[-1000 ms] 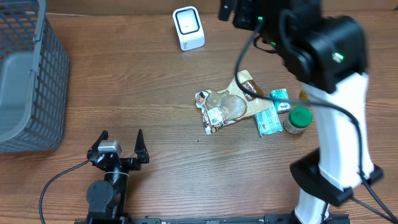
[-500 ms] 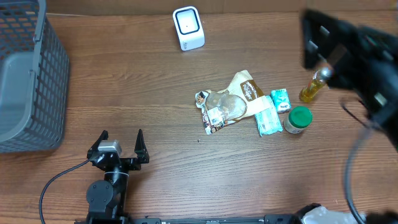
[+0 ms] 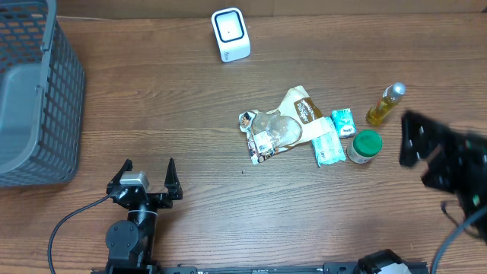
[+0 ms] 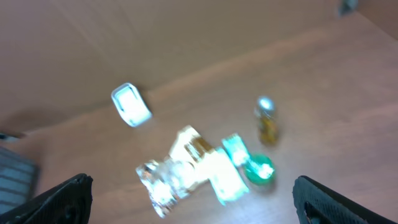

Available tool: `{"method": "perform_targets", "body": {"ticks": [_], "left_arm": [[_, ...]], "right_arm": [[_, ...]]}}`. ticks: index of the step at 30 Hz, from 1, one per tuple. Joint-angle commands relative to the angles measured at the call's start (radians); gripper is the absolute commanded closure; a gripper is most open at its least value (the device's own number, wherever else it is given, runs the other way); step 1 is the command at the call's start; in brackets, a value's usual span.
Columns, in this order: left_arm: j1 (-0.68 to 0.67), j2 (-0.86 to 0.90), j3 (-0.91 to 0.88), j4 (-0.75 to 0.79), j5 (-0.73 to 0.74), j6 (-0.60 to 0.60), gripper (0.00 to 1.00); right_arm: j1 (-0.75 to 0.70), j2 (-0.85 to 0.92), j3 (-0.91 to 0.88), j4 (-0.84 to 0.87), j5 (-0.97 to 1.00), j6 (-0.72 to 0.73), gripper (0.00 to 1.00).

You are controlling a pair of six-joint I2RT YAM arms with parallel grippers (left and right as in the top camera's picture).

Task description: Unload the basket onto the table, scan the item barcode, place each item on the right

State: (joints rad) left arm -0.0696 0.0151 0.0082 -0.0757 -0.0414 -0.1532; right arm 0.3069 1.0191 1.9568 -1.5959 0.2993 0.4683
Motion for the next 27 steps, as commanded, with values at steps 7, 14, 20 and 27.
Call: {"method": "perform_targets", "body": {"ticks": [7, 14, 20, 27], "left_arm": [[0.004, -0.011, -0.003, 0.003, -0.01, 0.019, 0.0], [0.004, -0.011, -0.003, 0.003, -0.011, 0.019, 0.0], [0.004, -0.011, -0.003, 0.003, -0.011, 0.019, 0.0], [0.004, -0.011, -0.003, 0.003, -0.011, 0.019, 0.01]], "right_arm": [[-0.078, -0.142, -0.025, -0.098, 0.011, 0.003, 0.0], [-0.122, -0.219, -0.054, -0.098, 0.011, 0.003, 0.0], [-0.205, -0.264, -0.193, -0.093, 0.011, 0.003, 0.0], [-0.211, -0.389, -0.382, 0.0, -0.005, 0.003, 0.0]]}}
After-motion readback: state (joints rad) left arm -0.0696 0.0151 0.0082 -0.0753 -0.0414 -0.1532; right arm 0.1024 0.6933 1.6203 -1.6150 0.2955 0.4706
